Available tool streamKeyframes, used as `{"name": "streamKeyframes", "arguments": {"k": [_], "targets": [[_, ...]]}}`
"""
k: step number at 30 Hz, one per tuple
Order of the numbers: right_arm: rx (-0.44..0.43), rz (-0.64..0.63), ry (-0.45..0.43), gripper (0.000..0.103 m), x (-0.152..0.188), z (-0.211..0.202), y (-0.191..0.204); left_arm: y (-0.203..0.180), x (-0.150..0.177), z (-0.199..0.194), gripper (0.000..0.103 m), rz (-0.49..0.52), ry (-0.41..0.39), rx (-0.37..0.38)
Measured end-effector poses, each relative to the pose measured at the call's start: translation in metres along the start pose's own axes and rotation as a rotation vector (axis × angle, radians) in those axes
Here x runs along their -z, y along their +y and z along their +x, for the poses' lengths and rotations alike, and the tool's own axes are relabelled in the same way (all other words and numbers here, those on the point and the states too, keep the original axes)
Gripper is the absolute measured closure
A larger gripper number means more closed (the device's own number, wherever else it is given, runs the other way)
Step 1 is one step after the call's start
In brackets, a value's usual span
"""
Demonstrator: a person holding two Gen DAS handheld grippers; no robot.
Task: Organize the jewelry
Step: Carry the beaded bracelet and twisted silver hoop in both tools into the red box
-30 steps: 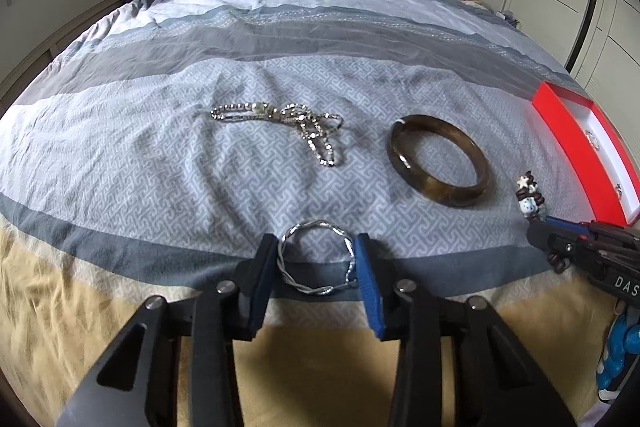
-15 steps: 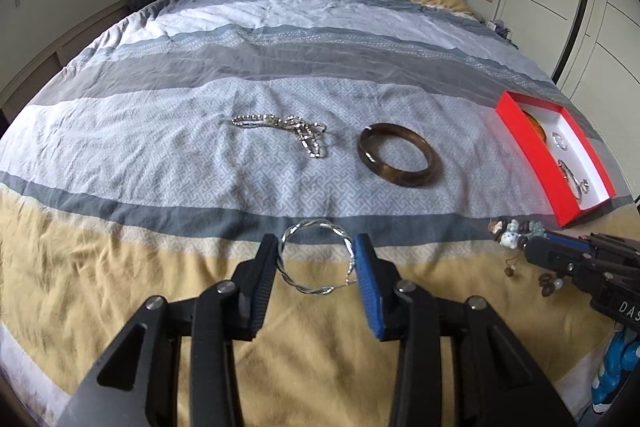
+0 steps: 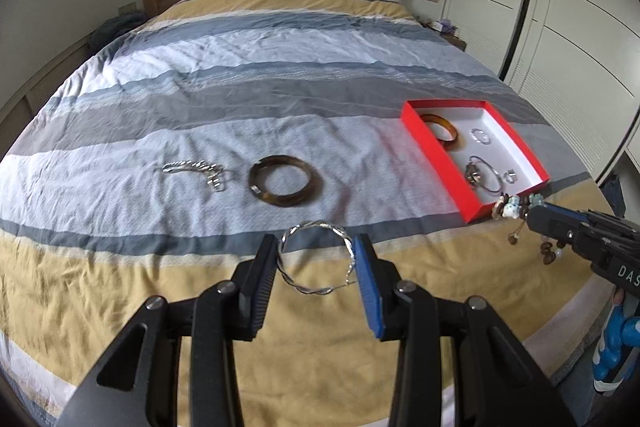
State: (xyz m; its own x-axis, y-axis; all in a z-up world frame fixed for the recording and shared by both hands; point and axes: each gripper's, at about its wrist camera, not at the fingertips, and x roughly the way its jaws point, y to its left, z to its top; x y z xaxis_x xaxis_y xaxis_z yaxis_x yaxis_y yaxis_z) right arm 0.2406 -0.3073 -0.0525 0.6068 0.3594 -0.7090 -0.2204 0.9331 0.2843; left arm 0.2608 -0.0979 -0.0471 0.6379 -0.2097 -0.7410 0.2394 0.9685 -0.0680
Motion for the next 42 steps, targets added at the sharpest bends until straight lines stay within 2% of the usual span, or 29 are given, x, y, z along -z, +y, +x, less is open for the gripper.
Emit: {"name": "streamKeyframes", "arguments": {"k": [6,9,14,18,26,30,36,40,42], "targets": [[0.082,0.028,-0.069,0.089,-0.028,-0.016,-0.060,-0.070,-0.048,0.035,0.066,0.074,-0.015,0.119],[0.115,0.034,-0.098,0.089,-0.049,-0.013,-0.092,-0.103,-0.074,0.065,0.066,0.104,-0.018,0.150],[0.160,0.055,-0.100,0.089,-0.075,0.013,-0.144,-0.144,-0.104,0.122,0.066,0.122,0.020,0.188],[0.189,0.071,-0.065,0.089,-0.080,0.041,-0.179,-0.167,-0.109,0.162,0.066,0.142,0.058,0.193],[0.217,0.082,0.019,0.089,-0.072,0.081,-0.218,-0.175,-0.098,0.209,0.066,0.142,0.121,0.132],[0.229,0.061,0.041,0.089,-0.069,0.088,-0.219,-0.179,-0.096,0.212,0.066,0.158,0.116,0.114],[0.261,0.033,0.060,0.088,-0.066,0.087,-0.217,-0.178,-0.093,0.210,0.066,0.151,0.126,0.128],[0.274,0.035,0.076,0.083,-0.061,0.083,-0.220,-0.179,-0.093,0.208,0.064,0.151,0.132,0.139],[0.274,0.034,0.079,0.077,-0.059,0.079,-0.220,-0.178,-0.094,0.208,0.062,0.142,0.141,0.156]]}}
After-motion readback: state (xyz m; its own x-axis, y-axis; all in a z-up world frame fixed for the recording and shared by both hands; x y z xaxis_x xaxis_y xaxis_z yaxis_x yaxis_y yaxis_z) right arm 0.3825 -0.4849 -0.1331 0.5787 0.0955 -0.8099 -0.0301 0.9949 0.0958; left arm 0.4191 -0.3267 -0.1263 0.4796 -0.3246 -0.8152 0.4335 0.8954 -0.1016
